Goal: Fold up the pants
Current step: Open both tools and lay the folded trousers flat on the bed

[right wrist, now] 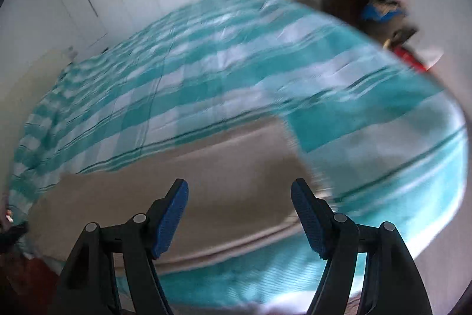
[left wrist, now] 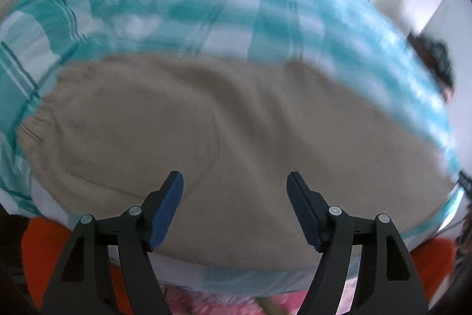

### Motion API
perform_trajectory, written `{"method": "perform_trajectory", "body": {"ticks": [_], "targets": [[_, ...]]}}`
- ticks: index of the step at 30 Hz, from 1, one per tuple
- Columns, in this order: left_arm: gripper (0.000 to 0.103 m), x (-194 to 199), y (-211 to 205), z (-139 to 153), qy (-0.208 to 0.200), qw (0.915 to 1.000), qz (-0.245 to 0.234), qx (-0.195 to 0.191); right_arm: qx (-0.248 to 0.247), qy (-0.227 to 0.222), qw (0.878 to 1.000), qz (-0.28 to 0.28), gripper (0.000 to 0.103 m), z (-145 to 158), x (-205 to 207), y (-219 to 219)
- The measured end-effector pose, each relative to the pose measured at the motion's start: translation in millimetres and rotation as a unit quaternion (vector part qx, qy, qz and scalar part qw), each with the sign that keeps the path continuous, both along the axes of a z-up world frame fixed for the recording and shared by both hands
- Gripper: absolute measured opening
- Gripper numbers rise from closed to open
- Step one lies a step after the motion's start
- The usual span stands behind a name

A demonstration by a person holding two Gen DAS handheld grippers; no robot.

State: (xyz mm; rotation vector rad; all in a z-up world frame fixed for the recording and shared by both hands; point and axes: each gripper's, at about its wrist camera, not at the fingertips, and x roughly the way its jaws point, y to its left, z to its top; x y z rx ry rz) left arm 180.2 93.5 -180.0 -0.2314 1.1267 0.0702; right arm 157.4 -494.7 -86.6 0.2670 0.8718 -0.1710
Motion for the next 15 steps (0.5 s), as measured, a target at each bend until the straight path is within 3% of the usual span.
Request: {"method": "perform_trajectory", "body": {"ticks": [2, 4, 7, 10, 15], "targets": [[0.073, -7, -14, -15, 0.024, 0.9988, -0.025, 0.035, 0.013, 0.039, 0.999, -0.015, 0.072, -27, 10, -6], [0.074, -19, -28, -5, 0.010, 0.9963, -0.052, 0.068, 0.031, 0.084, 0.995, -0.034, 0.068, -54, 11, -18], [0.075, -22, -47, 21, -0.008, 0.9959, -0.077, 0.048, 0.048, 0.059, 0.996, -0.042, 0.068, -53, 3, -25], [0.086, -8, -79, 47, -0.041, 0.9925, -0.110, 0.034, 0.041, 0.061, 0.996, -0.047, 0.068, -54, 2, -22], [0.088, 53, -165, 63, -0.048, 0.9813, -0.187, 0.000, 0.035, 0.063, 0.996, -0.054, 0.069, -58, 5, -20]]}}
